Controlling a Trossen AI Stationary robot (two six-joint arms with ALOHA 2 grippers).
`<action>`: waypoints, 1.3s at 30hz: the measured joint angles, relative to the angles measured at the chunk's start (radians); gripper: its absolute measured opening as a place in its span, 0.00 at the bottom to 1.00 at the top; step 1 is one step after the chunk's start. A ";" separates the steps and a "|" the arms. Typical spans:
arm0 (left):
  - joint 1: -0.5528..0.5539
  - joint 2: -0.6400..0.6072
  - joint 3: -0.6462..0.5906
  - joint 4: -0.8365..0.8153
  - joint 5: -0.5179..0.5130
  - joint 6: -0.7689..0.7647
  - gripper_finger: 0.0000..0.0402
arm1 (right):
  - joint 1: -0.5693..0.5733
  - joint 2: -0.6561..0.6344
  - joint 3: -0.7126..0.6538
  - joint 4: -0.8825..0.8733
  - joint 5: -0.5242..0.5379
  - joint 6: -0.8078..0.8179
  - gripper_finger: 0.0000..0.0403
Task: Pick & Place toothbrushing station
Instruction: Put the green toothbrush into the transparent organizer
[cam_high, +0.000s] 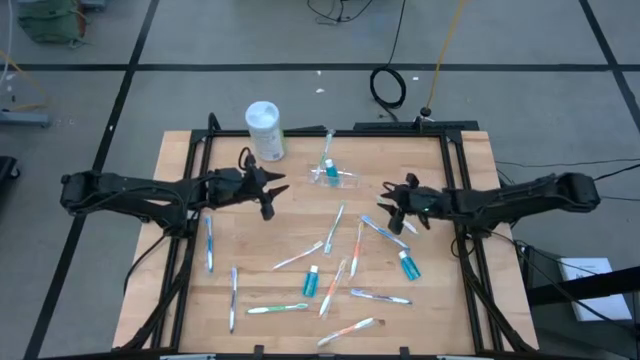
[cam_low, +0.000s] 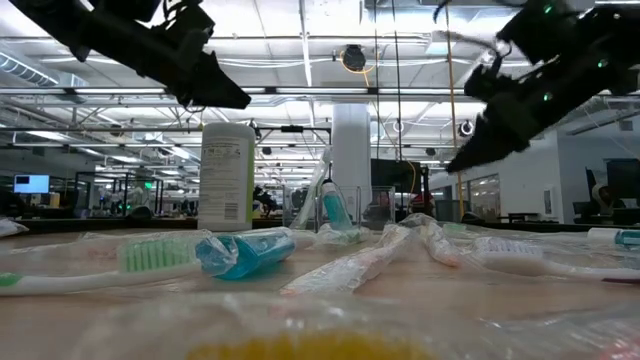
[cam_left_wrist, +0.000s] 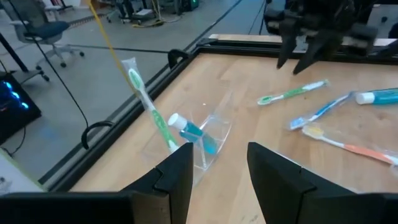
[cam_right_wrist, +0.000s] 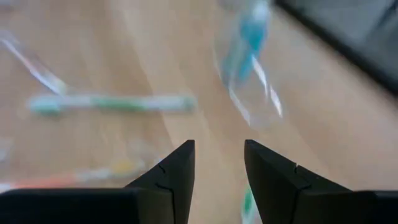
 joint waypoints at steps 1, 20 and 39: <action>-0.002 0.000 0.000 0.000 0.004 0.000 0.39 | -0.007 0.028 0.001 -0.009 0.000 0.022 0.32; 0.000 0.000 0.000 0.039 0.006 0.079 0.39 | -0.107 0.352 0.004 0.066 0.004 0.056 0.47; 0.000 0.000 0.000 0.080 0.005 0.285 0.39 | -0.109 0.372 0.003 0.305 0.001 0.013 0.03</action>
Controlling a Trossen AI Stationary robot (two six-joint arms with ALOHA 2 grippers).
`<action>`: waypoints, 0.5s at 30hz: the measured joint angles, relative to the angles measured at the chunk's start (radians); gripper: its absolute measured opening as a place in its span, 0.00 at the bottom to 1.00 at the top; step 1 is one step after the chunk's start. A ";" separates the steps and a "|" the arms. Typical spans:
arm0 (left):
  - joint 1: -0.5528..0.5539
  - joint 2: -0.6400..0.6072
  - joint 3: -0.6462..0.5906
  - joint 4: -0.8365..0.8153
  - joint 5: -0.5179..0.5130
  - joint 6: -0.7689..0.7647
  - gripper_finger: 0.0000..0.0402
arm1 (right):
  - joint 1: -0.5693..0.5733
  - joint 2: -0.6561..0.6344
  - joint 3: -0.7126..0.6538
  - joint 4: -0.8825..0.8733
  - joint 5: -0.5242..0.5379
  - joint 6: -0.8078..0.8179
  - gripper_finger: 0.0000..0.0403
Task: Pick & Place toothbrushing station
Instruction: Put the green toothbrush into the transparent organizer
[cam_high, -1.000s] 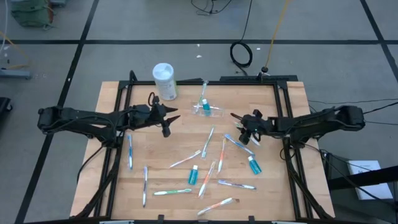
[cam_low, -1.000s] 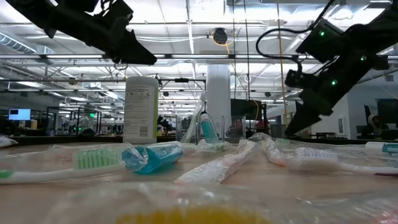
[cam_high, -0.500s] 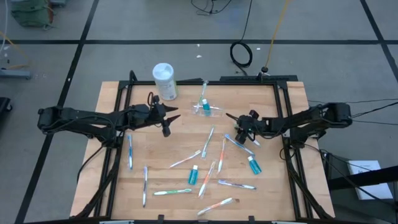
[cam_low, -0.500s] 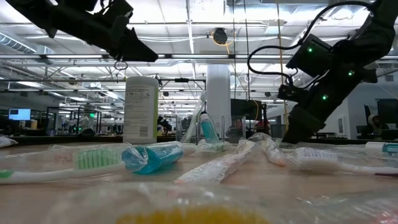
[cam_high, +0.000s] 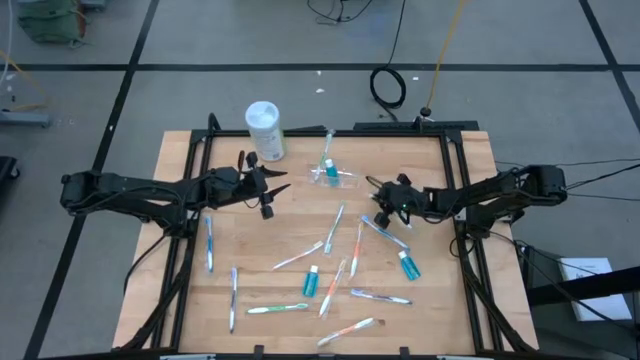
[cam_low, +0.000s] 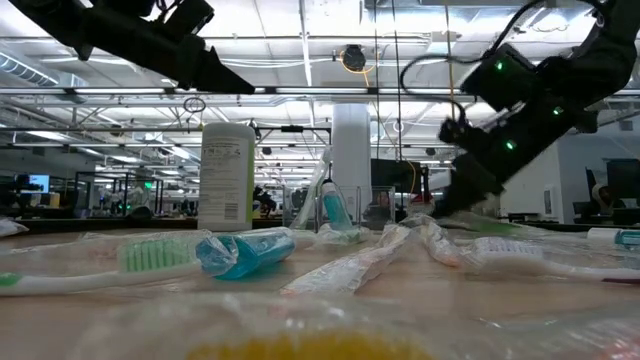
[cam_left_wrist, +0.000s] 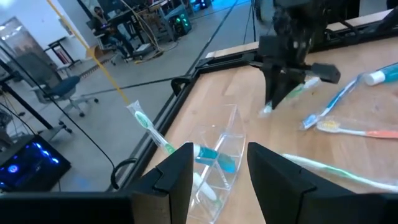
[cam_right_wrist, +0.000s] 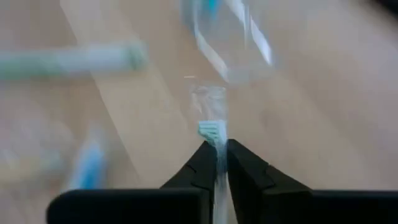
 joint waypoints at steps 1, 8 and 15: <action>0.000 0.000 0.000 0.000 0.000 0.002 0.39 | 0.000 0.000 0.000 0.070 -0.001 -0.007 0.03; 0.000 0.000 0.000 0.029 0.000 0.005 0.39 | 0.005 -0.007 0.000 0.677 -0.157 -0.105 0.06; 0.000 0.000 0.000 0.098 0.000 0.038 0.39 | 0.001 0.039 0.012 1.008 -0.171 -0.249 0.04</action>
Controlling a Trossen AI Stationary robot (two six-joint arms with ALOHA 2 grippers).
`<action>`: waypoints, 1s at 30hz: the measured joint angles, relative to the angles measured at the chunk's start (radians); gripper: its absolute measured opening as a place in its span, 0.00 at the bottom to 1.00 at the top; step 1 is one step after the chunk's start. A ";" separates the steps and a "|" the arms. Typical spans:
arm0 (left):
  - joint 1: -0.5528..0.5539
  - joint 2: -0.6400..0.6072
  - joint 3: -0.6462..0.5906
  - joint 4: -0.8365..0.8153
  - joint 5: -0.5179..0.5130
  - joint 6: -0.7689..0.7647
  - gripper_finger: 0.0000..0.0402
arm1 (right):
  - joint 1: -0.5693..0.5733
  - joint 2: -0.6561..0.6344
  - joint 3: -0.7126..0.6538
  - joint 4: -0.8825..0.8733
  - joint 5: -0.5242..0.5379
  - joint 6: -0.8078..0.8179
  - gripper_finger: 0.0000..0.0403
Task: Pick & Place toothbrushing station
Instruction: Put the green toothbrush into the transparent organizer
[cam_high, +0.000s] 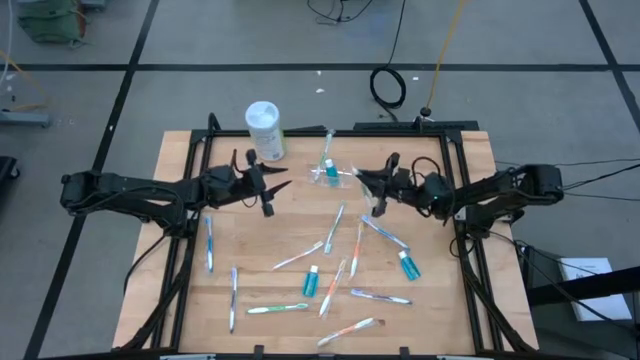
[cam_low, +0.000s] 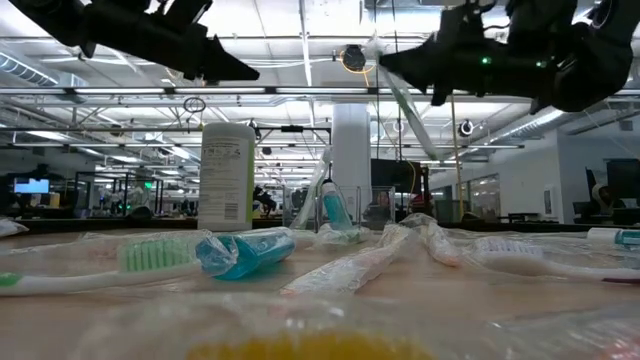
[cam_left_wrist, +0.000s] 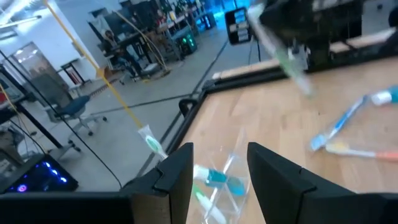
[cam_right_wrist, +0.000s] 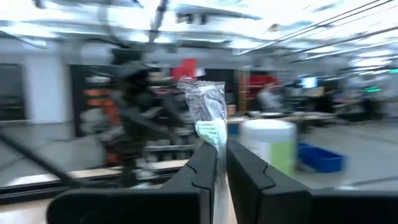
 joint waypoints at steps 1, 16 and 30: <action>0.000 0.000 0.000 0.010 0.000 -0.011 0.39 | -0.005 0.016 0.019 0.003 0.028 -0.020 0.04; 0.000 0.000 0.001 0.028 0.000 -0.034 0.39 | -0.173 0.302 0.294 0.017 0.049 -0.173 0.05; 0.000 0.000 0.001 0.028 0.000 -0.066 0.39 | -0.220 0.462 0.295 0.028 0.150 -0.182 0.07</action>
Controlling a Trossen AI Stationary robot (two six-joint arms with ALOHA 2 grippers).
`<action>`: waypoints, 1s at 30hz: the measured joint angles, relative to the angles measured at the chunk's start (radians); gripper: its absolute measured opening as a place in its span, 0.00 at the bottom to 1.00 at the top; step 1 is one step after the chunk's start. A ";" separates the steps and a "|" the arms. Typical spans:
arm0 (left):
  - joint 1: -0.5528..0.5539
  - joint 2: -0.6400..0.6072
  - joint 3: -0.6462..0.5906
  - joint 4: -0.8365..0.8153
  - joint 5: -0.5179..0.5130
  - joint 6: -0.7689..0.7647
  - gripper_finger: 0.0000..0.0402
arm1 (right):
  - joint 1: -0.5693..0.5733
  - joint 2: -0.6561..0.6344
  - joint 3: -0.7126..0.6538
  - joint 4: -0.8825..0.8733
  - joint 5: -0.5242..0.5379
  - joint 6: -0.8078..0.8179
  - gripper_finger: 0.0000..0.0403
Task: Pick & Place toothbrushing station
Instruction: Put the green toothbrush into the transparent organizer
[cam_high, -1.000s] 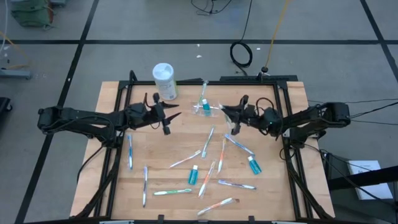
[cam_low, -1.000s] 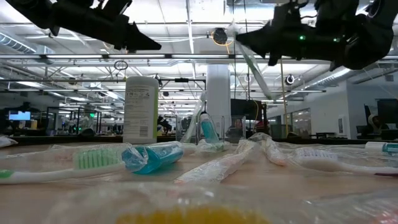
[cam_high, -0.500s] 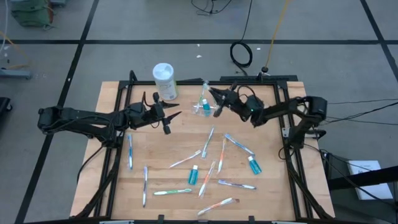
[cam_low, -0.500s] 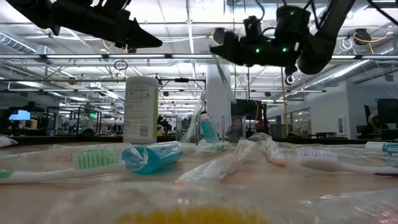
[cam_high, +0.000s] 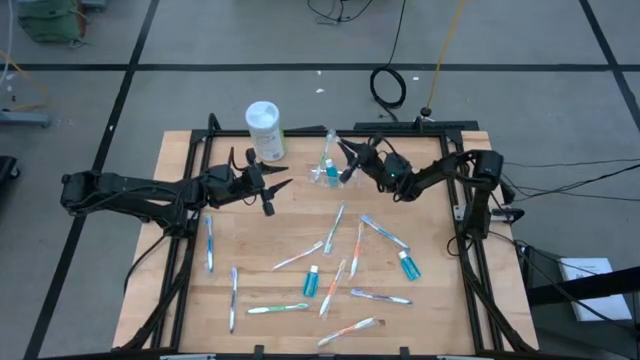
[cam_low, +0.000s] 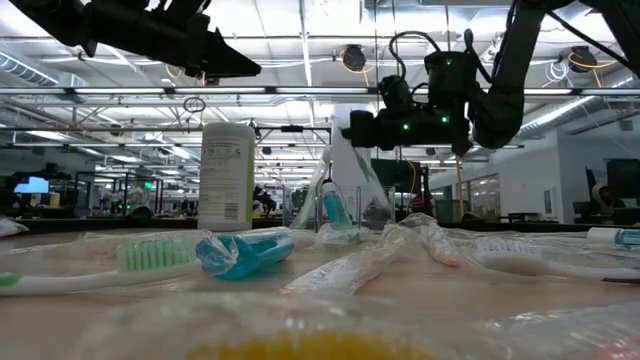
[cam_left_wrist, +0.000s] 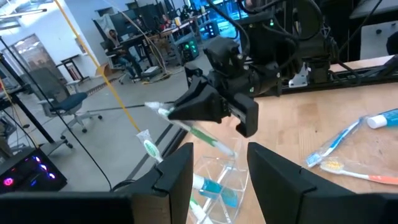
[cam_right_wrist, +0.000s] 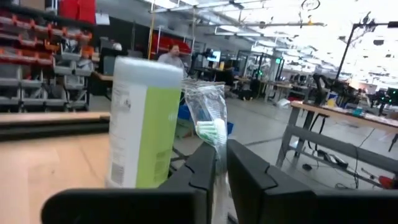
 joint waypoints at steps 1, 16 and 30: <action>0.000 0.000 0.000 0.000 0.000 0.000 0.39 | 0.000 0.001 0.000 -0.015 0.000 0.007 0.07; 0.000 0.000 0.000 -0.003 0.000 -0.027 0.39 | 0.054 0.000 0.000 -0.057 0.397 0.057 0.17; 0.000 0.000 0.000 -0.004 0.000 -0.057 0.39 | 0.121 0.000 0.000 -0.098 0.492 -0.038 0.34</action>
